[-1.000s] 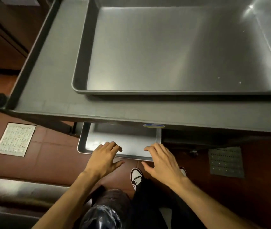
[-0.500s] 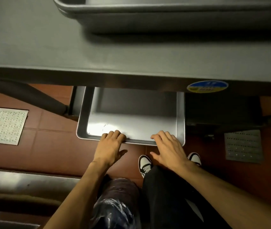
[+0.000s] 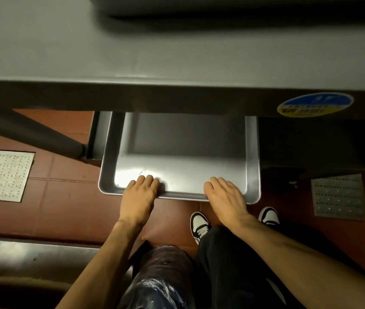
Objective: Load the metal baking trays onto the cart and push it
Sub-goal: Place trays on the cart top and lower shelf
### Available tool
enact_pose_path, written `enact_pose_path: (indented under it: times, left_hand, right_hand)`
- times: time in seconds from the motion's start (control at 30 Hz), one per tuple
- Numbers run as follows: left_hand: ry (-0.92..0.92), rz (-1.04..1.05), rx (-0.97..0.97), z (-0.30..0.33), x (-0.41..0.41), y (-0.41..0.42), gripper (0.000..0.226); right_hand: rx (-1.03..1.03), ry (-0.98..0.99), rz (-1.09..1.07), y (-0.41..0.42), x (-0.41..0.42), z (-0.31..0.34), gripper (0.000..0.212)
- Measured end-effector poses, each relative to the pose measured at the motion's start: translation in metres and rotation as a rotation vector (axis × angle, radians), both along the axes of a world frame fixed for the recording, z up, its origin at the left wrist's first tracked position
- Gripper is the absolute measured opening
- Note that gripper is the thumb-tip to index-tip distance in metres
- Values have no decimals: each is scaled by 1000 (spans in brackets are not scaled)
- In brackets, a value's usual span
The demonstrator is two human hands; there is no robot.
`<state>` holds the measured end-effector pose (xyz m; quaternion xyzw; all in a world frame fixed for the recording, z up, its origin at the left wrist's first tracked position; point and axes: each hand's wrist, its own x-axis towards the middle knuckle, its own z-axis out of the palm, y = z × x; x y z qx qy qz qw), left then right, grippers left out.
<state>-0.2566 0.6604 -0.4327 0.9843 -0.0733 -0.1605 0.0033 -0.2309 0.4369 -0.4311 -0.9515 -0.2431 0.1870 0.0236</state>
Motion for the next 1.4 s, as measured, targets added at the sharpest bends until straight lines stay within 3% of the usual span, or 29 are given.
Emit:
enact_pose_path:
  times: [0.57,0.7,1.07,1.23,1.4]
  left_hand:
    - [21,-87,-33,14,-3,-26,32]
    - [36,-146,-22,42,-15,-42,39]
    - [12,-133,-32,131,-26,-101,32]
    - [27,-175,-52,119,-23,-153,30]
    - [107,-88,-120,82,-13,-224,32]
  right_hand:
    - [39,-28,44,-30,-2,11,42]
    - [28,-17,110,-49,-9,39,43]
    - [37,-64,336,-119,10,127,41]
    - [-45,-96,380,-173,30,114,42]
    - [-104,-83,355,-229,55,94,37]
